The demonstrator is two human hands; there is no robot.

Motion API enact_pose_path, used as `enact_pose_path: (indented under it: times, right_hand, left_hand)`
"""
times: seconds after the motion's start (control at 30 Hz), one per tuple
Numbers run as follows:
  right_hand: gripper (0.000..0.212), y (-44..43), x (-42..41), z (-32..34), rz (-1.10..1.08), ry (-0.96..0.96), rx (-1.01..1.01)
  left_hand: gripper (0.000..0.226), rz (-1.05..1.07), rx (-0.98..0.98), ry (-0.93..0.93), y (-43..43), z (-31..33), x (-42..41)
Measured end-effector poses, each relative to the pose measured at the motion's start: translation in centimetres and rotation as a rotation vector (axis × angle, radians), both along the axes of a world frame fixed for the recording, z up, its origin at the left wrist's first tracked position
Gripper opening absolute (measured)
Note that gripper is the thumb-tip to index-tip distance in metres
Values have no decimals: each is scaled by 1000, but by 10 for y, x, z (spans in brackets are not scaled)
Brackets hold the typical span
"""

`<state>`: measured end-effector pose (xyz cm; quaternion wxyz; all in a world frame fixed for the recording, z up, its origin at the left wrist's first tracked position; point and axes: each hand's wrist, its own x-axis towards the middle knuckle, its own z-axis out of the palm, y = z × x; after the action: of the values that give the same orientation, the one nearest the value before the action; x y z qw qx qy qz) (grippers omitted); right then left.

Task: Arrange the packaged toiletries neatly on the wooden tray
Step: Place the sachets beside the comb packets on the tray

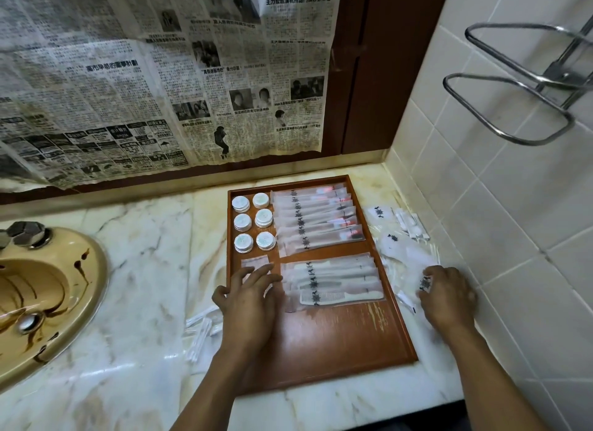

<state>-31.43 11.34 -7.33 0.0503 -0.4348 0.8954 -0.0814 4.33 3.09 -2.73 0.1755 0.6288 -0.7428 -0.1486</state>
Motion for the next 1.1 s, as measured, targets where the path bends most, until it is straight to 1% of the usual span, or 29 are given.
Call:
enact_pose_path:
  times: [0.07, 0.1, 0.13, 0.2, 0.23, 0.27, 0.37, 0.43, 0.53, 0.6, 0.7, 0.8, 0.97, 1.03, 1.1]
  right_hand:
    - [56, -1, -2, 0, -16, -9, 15]
    - [56, -1, -3, 2, -30, -5, 8]
    - [52, -2, -3, 5, -30, 14, -6]
    - [37, -4, -3, 14, -7, 30, -74]
    - [31, -6, -1, 20, -4, -28, -147]
    - [27, -8, 2, 28, -13, -149, -234]
    - [25, -14, 28, 67, -113, -623, -446]
    - [25, -18, 55, 93, -153, -870, -528]
    - [23, -22, 93, 117, -148, -1148, -623]
    - [21, -24, 112, 119, -132, -1243, -639]
    - [20, -22, 126, 114, -64, -1297, -599]
    - [21, -18, 125, 109, -33, -1310, -568]
    - [13, -17, 129, 102, -90, -1305, -577]
    - [11, -18, 131, 100, -104, -1275, -584]
    - [12, -20, 127, 100, -82, -1231, -579]
  left_hand:
    - [24, 7, 0, 64, 2, 3, -7]
    - [25, 7, 7, 91, 3, 4, -11]
    - [26, 2, 14, 114, 4, 7, -15]
    - [25, -20, 42, 165, 7, 13, -21]
    - [23, -35, 74, 215, 8, 18, -25]
    - [20, -53, 114, 284, 8, 20, -29]
    - [11, -99, 250, 461, 8, 25, -42]
    - [19, -107, 359, 598, 11, 31, -54]
    - [34, -144, 457, 733, 15, 43, -72]
    - [31, -173, 494, 820, 19, 48, -80]
    - [20, -98, 567, 983, 25, 55, -83]
    - [14, -27, 614, 1049, 27, 59, -77]
    - [11, -34, 701, 1013, 31, 59, -64]
    - [7, -48, 734, 989, 32, 59, -59]
    - [5, -31, 726, 972, 33, 59, -51]
